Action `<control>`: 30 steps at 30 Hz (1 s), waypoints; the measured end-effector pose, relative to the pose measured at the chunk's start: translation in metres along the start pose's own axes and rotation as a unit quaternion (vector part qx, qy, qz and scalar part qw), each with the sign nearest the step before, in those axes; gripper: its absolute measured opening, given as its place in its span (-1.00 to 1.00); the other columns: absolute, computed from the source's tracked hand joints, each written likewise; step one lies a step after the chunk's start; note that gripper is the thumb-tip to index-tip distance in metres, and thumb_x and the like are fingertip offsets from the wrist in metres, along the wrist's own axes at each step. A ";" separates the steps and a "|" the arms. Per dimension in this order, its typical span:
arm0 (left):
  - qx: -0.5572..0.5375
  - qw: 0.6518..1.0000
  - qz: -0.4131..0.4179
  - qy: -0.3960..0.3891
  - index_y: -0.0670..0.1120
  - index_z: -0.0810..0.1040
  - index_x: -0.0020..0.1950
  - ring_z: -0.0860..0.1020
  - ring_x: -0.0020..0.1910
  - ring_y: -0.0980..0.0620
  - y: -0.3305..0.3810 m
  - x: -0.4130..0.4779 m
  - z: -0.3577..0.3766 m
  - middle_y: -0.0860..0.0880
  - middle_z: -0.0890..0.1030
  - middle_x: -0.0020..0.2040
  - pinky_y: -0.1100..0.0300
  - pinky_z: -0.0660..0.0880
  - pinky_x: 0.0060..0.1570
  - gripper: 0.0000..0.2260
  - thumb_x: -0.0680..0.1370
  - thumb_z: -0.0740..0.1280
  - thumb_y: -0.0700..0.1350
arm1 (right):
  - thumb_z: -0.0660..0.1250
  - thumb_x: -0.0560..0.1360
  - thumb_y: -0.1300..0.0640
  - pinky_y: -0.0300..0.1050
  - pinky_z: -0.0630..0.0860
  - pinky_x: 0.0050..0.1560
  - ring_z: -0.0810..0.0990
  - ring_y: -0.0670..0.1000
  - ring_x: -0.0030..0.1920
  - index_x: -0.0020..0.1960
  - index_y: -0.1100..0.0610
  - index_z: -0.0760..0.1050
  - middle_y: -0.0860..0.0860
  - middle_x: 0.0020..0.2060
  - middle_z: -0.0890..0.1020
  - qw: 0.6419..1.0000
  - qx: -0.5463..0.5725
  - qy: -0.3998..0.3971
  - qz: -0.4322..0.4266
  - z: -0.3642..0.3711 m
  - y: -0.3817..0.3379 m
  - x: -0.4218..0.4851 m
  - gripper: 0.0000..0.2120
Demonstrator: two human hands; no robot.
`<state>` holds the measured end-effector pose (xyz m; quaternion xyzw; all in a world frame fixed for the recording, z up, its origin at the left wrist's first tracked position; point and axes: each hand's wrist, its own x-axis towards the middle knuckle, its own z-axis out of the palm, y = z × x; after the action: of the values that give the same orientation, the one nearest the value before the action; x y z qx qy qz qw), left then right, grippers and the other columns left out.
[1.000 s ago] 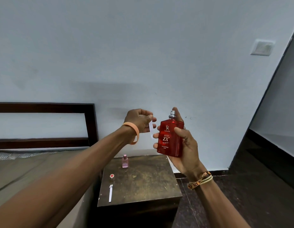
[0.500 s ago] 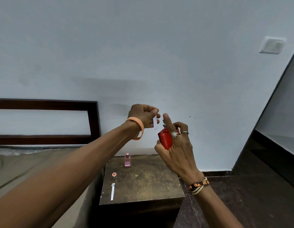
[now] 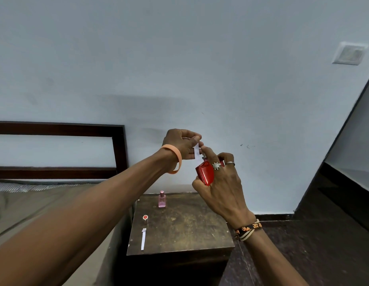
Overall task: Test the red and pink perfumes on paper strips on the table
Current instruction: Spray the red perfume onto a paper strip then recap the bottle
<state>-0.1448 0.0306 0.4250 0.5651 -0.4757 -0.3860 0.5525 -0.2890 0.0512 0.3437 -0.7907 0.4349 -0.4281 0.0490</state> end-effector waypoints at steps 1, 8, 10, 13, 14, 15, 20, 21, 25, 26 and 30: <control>-0.003 1.000 -0.001 0.000 -0.23 0.59 0.08 0.68 -0.16 -0.11 0.000 0.001 0.000 -0.18 0.67 -0.05 0.10 0.64 -0.19 -0.85 0.52 0.36 -0.23 | 0.36 0.33 -0.08 -0.20 0.54 -0.11 0.45 0.04 0.04 0.47 -0.16 0.22 0.01 0.17 0.30 1.000 -0.008 -0.003 0.001 0.000 0.000 0.000 -0.27; -0.017 1.000 -0.011 0.005 -0.24 0.59 0.08 0.67 -0.18 -0.10 -0.003 0.000 0.001 -0.21 0.67 -0.04 0.17 0.63 -0.30 -0.84 0.52 0.36 -0.24 | 0.41 0.37 -0.04 -0.26 0.46 -0.12 0.44 0.03 0.03 0.49 -0.21 0.16 0.01 0.18 0.28 1.000 0.004 -0.006 0.006 0.001 -0.001 -0.002 -0.23; -0.018 1.000 -0.010 0.008 -0.24 0.59 0.09 0.67 -0.20 -0.07 -0.003 -0.001 0.002 -0.20 0.67 -0.05 0.20 0.61 -0.35 -0.84 0.52 0.36 -0.24 | 0.41 0.36 -0.04 -0.26 0.46 -0.12 0.44 0.03 0.02 0.48 -0.21 0.17 0.01 0.18 0.28 1.000 0.007 -0.005 0.009 0.000 -0.002 -0.001 -0.24; -0.035 0.999 -0.008 0.013 -0.25 0.58 0.08 0.67 -0.20 -0.08 -0.002 0.000 0.001 -0.20 0.66 -0.05 0.19 0.62 -0.34 -0.85 0.53 0.35 -0.26 | 0.41 0.37 -0.05 -0.23 0.52 -0.08 0.43 0.01 0.05 0.47 -0.23 0.15 0.01 0.19 0.28 1.000 0.009 -0.017 0.004 0.003 -0.001 -0.008 -0.25; -0.047 0.999 -0.015 0.012 -0.26 0.57 0.07 0.67 -0.17 -0.13 -0.002 0.000 0.000 -0.23 0.66 -0.04 0.13 0.64 -0.28 -0.86 0.53 0.34 -0.27 | 0.41 0.38 -0.07 -0.24 0.51 -0.07 0.43 0.02 0.06 0.45 -0.24 0.14 0.00 0.19 0.28 1.000 0.001 -0.027 0.004 0.005 0.001 -0.012 -0.27; -0.056 0.998 -0.021 0.011 -0.26 0.57 0.07 0.67 -0.14 -0.17 -0.002 0.000 -0.001 -0.24 0.66 -0.04 0.08 0.64 -0.22 -0.86 0.53 0.33 -0.28 | 0.40 0.38 -0.09 -0.25 0.49 -0.07 0.43 0.02 0.07 0.44 -0.23 0.15 0.00 0.18 0.28 0.999 -0.002 -0.033 0.007 0.006 0.002 -0.015 -0.29; -0.059 0.998 -0.029 0.009 -0.27 0.57 0.08 0.67 -0.11 -0.19 -0.003 -0.001 -0.001 -0.24 0.66 -0.02 0.04 0.64 -0.15 -0.86 0.53 0.33 -0.28 | 0.37 0.37 -0.12 -0.25 0.48 -0.02 0.36 -0.06 0.08 0.48 -0.20 0.16 0.01 0.20 0.29 0.999 0.011 -0.028 0.011 0.010 0.002 -0.020 -0.26; -0.064 0.997 -0.032 0.007 -0.27 0.57 0.08 0.67 -0.11 -0.19 -0.004 -0.001 -0.002 -0.25 0.66 -0.02 0.02 0.64 -0.14 -0.86 0.53 0.33 -0.29 | 0.39 0.38 -0.11 -0.23 0.49 0.00 0.36 -0.06 0.09 0.48 -0.20 0.16 0.01 0.21 0.29 0.999 0.005 -0.036 0.010 0.010 0.002 -0.020 -0.27; -0.066 0.997 -0.039 0.009 -0.27 0.57 0.09 0.67 -0.12 -0.19 -0.006 0.000 -0.004 -0.25 0.66 -0.02 -0.01 0.63 -0.10 -0.84 0.53 0.33 -0.28 | 0.43 0.40 -0.06 -0.31 0.44 -0.05 0.38 -0.04 0.07 0.46 -0.22 0.13 0.01 0.21 0.29 0.999 0.016 -0.028 0.014 0.011 0.003 -0.022 -0.26; -0.064 0.997 -0.039 0.010 -0.27 0.57 0.10 0.67 -0.13 -0.18 -0.006 -0.001 -0.004 -0.25 0.66 -0.02 0.00 0.64 -0.11 -0.84 0.53 0.34 -0.28 | 0.43 0.40 -0.06 -0.31 0.43 -0.06 0.37 -0.05 0.06 0.45 -0.24 0.12 0.01 0.20 0.29 0.999 0.017 -0.029 0.016 0.011 0.003 -0.021 -0.26; -0.072 0.996 -0.040 0.012 -0.28 0.57 0.09 0.67 -0.15 -0.17 -0.004 -0.002 -0.005 -0.24 0.66 -0.04 0.09 0.64 -0.23 -0.84 0.53 0.34 -0.28 | 0.43 0.38 -0.08 -0.25 0.49 -0.05 0.41 0.00 0.07 0.43 -0.21 0.17 0.00 0.19 0.29 0.999 0.000 -0.032 0.014 0.008 0.003 -0.017 -0.29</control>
<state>-0.1394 0.0333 0.4210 0.5472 -0.4166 -0.4345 0.5816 -0.2889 0.0595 0.3267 -0.7981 0.4437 -0.4017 0.0689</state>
